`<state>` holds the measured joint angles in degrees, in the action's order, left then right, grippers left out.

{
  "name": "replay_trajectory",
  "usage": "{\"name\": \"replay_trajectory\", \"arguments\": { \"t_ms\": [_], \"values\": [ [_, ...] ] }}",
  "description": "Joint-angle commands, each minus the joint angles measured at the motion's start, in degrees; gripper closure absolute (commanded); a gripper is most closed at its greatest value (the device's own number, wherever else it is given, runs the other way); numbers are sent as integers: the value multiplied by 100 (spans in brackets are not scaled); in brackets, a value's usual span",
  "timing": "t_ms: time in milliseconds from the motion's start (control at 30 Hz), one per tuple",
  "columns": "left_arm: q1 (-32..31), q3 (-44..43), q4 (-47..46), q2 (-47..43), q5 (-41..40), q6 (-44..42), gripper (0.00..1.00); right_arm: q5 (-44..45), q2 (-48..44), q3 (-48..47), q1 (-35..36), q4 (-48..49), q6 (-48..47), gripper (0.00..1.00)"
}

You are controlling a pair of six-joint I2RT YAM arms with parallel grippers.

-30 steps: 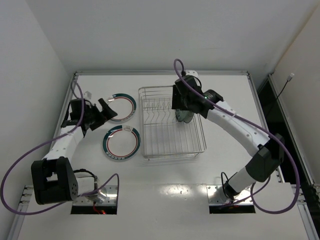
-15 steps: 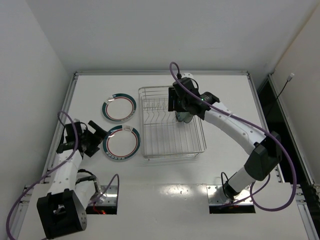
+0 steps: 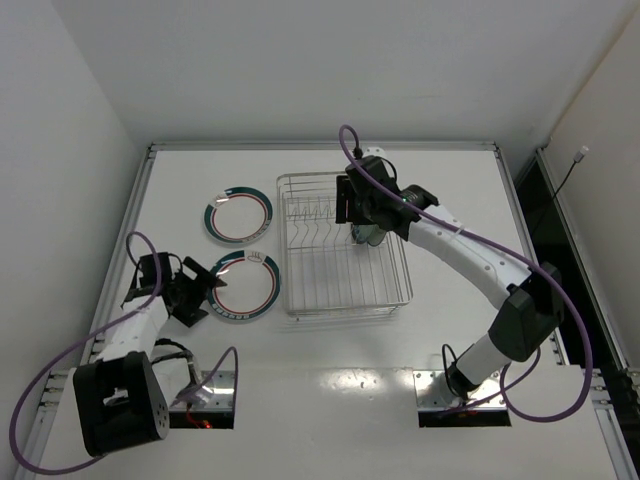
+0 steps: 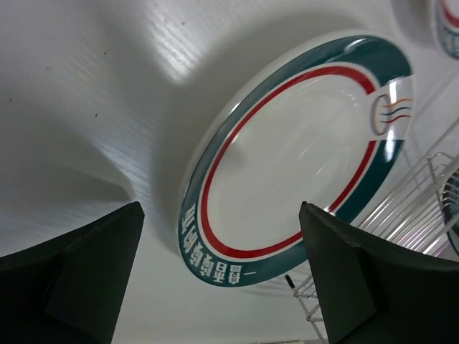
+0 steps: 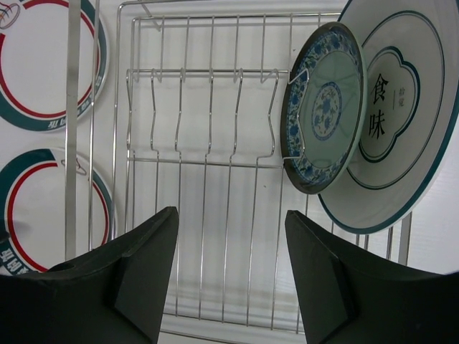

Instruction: Load the plates into the dish rack

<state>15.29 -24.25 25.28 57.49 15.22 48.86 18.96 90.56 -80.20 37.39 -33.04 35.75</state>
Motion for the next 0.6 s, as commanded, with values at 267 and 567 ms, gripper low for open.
{"name": "replay_trajectory", "arguments": {
  "t_ms": [267, 567],
  "values": [
    [-44, 360, -559, 491, 542, 18, 55, -331, -127, 189, -214, 236, 11, 43],
    [-44, -44, -366, 385, 596, -158, 98, -560, -65, 304, -320, 298, 64, 46]
  ]
}}
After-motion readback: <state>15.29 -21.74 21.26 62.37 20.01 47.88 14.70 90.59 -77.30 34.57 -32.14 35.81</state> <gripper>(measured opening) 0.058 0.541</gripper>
